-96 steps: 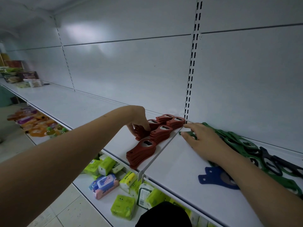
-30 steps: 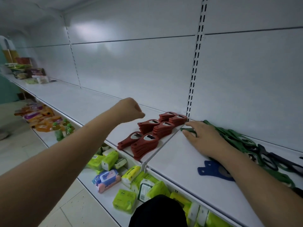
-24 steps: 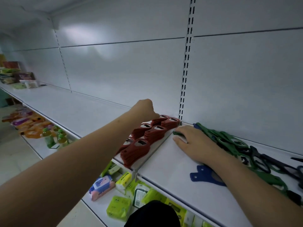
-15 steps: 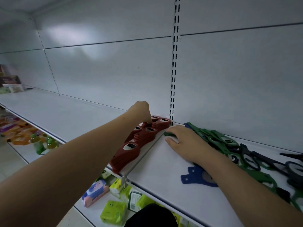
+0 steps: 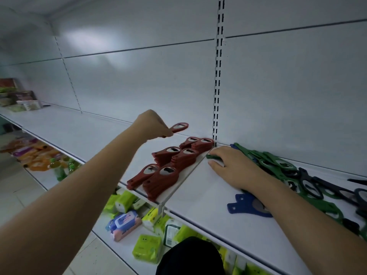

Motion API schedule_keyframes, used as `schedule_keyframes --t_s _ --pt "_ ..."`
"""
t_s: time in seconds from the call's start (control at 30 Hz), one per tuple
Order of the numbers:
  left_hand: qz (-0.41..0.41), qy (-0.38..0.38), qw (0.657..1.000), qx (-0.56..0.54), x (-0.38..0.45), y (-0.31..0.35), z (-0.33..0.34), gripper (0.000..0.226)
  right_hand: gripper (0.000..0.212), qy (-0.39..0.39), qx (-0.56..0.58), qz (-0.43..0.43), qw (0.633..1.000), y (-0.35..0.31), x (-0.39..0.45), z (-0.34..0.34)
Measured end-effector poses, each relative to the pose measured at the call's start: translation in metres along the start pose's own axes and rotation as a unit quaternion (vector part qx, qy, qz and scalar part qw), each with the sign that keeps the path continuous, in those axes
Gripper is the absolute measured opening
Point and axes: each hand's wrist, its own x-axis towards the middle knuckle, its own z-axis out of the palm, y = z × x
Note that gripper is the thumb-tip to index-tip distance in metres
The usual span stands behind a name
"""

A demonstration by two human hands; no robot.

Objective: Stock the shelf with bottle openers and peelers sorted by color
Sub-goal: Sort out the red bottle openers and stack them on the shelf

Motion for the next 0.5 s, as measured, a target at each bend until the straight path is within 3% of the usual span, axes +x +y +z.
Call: schedule_keyframes --t_s 0.23,0.5 --pt "-0.058 -0.009 0.998 0.032 -0.099 -0.081 -0.036 0.008 0.033 0.0 -0.016 0.005 1.0 -0.008 -0.002 -0.004" --pt "-0.058 -0.016 0.996 0.059 -0.104 -0.074 -0.001 0.02 0.036 0.006 -0.027 0.0 1.0 -0.014 -0.005 -0.004"
